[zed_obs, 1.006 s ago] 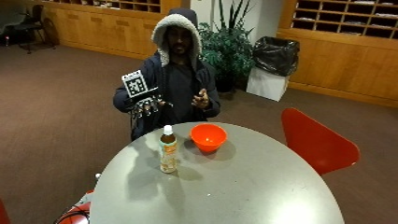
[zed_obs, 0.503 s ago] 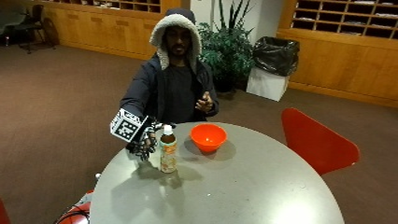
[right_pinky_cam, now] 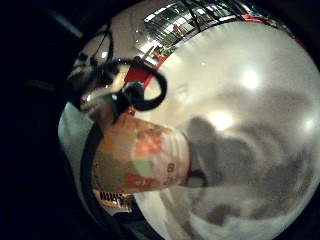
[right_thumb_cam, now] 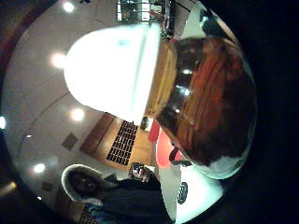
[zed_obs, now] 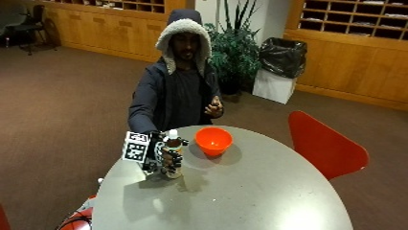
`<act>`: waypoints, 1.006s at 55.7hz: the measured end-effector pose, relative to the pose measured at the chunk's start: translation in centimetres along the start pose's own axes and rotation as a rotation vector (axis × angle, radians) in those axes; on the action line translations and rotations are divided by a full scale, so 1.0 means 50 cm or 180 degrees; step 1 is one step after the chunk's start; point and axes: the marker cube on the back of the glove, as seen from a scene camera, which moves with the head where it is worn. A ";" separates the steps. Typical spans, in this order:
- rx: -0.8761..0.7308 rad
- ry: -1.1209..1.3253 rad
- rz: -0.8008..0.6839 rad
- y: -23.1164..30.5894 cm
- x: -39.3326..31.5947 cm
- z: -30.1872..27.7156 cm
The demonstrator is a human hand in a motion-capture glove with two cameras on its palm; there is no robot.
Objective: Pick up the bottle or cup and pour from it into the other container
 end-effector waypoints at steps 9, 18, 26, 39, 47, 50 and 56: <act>0.0057 -0.0064 -0.0067 -0.007 -0.011 0.014; 0.0079 -0.0018 -0.0287 0.008 -0.039 0.020; -0.0021 0.0062 -0.0436 0.026 -0.101 -0.001; 0.0067 0.0436 -0.0844 0.054 -0.230 -0.029; 0.0770 0.1016 -0.0500 0.036 -0.312 -0.007; 0.0483 0.1265 -0.0623 0.063 -0.322 -0.003; -0.0219 0.1934 -0.0988 0.114 -0.329 0.008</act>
